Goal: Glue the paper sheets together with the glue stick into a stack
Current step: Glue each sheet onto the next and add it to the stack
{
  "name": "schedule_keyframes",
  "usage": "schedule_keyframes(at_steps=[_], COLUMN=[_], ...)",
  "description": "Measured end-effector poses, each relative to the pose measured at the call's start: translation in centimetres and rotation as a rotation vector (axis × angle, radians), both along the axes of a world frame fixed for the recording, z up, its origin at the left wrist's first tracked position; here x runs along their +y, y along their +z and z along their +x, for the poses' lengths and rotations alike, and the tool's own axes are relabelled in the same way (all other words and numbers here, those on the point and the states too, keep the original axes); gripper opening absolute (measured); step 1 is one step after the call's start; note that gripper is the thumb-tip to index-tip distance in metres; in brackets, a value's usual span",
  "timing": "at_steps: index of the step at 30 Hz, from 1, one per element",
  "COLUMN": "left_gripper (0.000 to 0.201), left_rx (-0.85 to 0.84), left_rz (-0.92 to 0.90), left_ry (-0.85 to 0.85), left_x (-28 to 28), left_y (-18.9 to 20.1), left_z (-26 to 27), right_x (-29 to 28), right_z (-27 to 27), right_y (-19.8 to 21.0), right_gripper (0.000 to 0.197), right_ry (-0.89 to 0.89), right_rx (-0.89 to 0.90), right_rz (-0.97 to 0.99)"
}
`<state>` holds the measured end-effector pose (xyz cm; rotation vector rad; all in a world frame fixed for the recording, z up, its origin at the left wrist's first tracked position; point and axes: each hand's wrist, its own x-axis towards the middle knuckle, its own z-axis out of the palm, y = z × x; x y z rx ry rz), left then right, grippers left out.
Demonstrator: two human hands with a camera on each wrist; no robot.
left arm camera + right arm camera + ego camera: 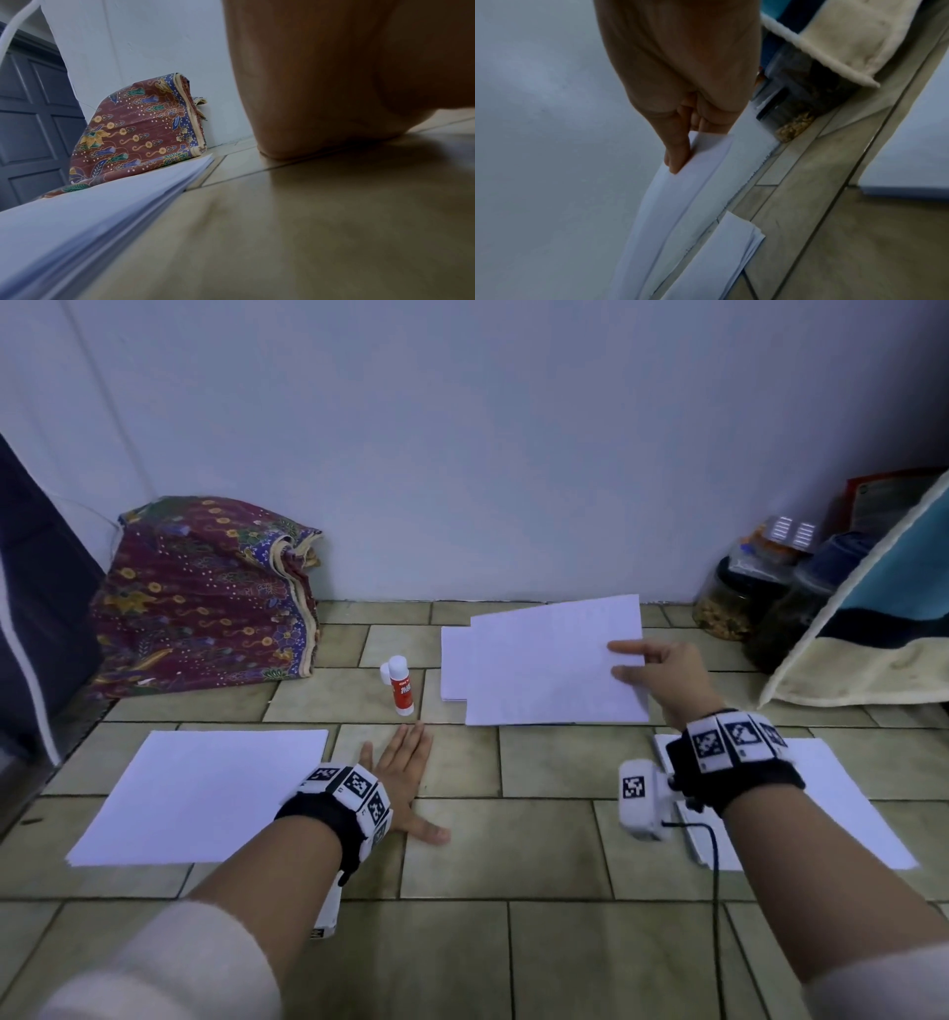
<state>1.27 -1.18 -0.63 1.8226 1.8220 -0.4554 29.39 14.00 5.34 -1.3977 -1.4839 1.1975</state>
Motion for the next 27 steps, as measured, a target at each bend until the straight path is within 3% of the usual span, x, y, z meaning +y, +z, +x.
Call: schedule_keyframes(at_steps=[8, 10, 17, 27], left_gripper=[0.179, 0.167, 0.134, 0.135], left_rx=[0.003, -0.002, 0.010, 0.013], left_rz=[0.015, 0.014, 0.011, 0.013], left_ry=[0.020, 0.028, 0.032, 0.009], left_x=[0.2, 0.2, -0.1, 0.1], left_y=[-0.5, -0.6, -0.4, -0.7], left_z=[-0.1, -0.1, 0.0, -0.4], right_x=[6.6, 7.5, 9.4, 10.3], right_z=[-4.3, -5.2, -7.1, -7.6], right_y=[-2.6, -3.1, -3.8, -4.5], right_gripper=[0.032, 0.031, 0.031, 0.038], right_ry=[-0.046, -0.033, 0.034, 0.149], right_rx=[-0.003, -0.044, -0.480, -0.790], right_rz=[-0.127, -0.138, -0.040, 0.039])
